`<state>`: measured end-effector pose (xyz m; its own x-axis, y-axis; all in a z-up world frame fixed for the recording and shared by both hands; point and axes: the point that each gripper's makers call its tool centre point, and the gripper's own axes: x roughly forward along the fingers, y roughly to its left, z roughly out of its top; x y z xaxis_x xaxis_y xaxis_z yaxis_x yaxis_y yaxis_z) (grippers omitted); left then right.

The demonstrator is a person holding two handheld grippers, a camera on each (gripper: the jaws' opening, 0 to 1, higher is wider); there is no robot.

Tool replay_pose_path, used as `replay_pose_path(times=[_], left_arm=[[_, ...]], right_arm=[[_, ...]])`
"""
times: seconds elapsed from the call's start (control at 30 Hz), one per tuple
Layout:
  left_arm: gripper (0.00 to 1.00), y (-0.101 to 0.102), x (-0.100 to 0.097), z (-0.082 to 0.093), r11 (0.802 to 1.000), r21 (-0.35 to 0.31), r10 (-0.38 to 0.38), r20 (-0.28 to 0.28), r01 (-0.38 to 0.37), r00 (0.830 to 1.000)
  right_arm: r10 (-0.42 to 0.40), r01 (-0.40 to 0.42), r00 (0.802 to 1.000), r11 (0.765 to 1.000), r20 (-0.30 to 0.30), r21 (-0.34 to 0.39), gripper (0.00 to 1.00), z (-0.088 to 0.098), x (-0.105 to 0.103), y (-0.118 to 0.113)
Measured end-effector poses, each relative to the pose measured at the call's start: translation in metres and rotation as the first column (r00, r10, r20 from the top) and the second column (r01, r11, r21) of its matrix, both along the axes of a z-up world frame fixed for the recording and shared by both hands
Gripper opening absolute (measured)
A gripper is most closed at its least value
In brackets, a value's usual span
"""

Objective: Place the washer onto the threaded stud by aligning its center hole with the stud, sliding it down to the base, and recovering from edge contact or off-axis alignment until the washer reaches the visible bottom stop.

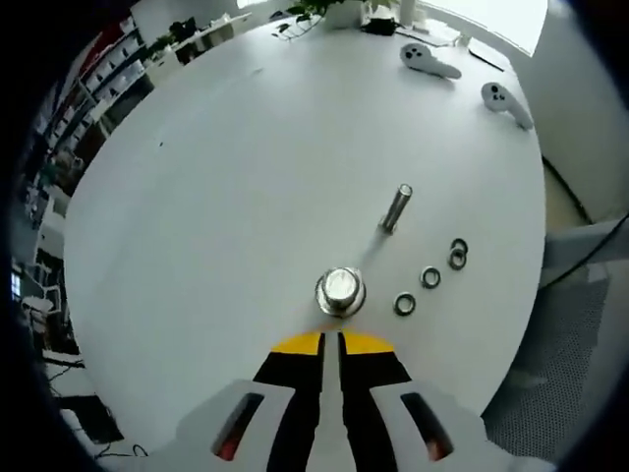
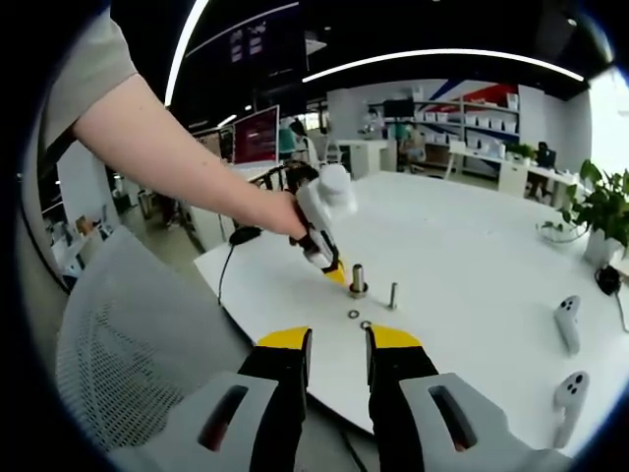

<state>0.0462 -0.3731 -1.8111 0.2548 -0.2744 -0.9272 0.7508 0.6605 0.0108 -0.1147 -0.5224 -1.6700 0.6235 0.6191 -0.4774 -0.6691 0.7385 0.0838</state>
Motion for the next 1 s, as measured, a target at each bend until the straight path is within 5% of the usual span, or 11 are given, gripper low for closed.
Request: replay_pose_path(times=[0.57,0.7,1.0], left_arm=[[0.19,0.013,-0.024,0.042,0.978,-0.162,0.152,0.11,-0.133,0.982],[0.22,0.014,-0.036,0.047,0.956,-0.219,0.217,0.085,-0.194,0.972],[0.24,0.024,-0.043,0.079,0.938,-0.291,0.24,0.157,-0.188,0.958]], right_arm=[[0.013,-0.013,1.0,1.0,-0.007,-0.006,0.25,-0.001,-0.003,0.002],[0.012,-0.012,1.0,1.0,-0.004,-0.003,0.25,-0.001,-0.002,0.002],[0.012,-0.012,1.0,1.0,-0.011,-0.01,0.25,-0.002,-0.003,0.001]])
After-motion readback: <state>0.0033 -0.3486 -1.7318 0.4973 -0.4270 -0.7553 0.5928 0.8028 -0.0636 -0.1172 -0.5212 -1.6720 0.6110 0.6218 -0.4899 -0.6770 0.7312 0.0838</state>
